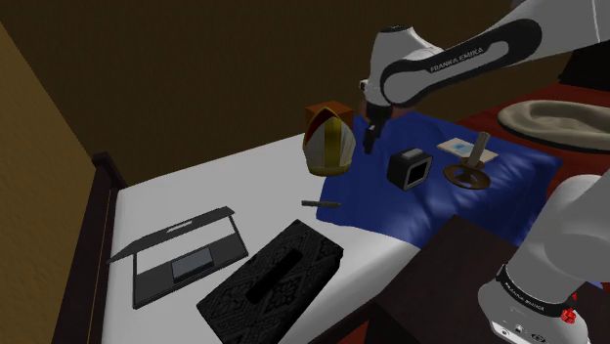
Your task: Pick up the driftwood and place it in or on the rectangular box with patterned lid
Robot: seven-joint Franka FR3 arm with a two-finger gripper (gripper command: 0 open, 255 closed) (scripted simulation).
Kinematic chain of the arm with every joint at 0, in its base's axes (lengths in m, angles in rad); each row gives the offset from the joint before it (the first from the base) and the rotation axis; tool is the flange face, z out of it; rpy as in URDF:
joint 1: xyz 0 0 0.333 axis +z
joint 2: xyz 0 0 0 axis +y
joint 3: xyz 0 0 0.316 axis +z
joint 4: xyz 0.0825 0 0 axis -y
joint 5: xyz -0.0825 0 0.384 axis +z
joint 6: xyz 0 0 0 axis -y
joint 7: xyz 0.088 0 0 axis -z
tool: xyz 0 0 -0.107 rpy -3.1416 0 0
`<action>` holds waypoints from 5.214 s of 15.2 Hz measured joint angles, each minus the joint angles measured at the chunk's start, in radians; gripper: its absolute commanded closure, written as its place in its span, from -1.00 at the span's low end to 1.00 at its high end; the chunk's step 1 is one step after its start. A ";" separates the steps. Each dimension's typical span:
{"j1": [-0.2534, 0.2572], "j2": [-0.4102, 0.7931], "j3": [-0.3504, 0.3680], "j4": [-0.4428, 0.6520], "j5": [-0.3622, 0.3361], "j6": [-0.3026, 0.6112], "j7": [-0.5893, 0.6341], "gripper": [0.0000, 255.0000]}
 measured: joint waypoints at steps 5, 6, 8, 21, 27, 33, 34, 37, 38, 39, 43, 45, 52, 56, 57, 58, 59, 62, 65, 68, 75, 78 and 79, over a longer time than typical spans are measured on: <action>0.019 0.170 0.012 0.036 -0.019 0.120 -0.036 -1.00; 0.022 0.206 0.015 0.037 -0.026 0.152 -0.039 -1.00; 0.028 0.284 0.020 0.076 -0.034 0.185 -0.054 -1.00; 0.082 0.758 0.051 0.356 -0.132 0.337 -0.108 -1.00; 0.091 0.875 0.045 0.417 -0.156 0.388 -0.111 -1.00; 0.089 0.913 0.040 0.427 -0.162 0.416 -0.108 -1.00; 0.089 0.914 0.040 0.428 -0.162 0.416 -0.108 -1.00; 0.089 0.914 0.040 0.428 -0.162 0.416 -0.108 -1.00; 0.089 0.914 0.040 0.428 -0.162 0.416 -0.108 1.00; 0.089 0.914 0.040 0.428 -0.162 0.416 -0.108 1.00; 0.089 0.914 0.040 0.428 -0.162 0.416 -0.108 1.00; 0.089 0.914 0.040 0.428 -0.162 0.416 -0.108 1.00; 0.085 0.883 0.045 0.425 -0.155 0.389 -0.118 1.00; 0.082 0.837 0.051 0.412 -0.148 0.356 -0.129 1.00; 0.082 0.828 0.053 0.413 -0.146 0.347 -0.132 1.00; 0.082 0.818 0.054 0.411 -0.144 0.338 -0.133 1.00; 0.080 0.809 0.056 0.412 -0.141 0.328 -0.138 1.00; 0.078 0.775 0.060 0.404 -0.135 0.303 -0.146 1.00; 0.074 0.748 0.064 0.407 -0.128 0.274 -0.157 1.00; 0.074 0.720 0.068 0.412 -0.121 0.242 -0.164 1.00; 0.071 0.661 0.075 0.421 -0.106 0.175 -0.184 1.00; 0.070 0.635 0.078 0.432 -0.099 0.138 -0.194 1.00; 0.070 0.629 0.079 0.434 -0.097 0.130 -0.196 1.00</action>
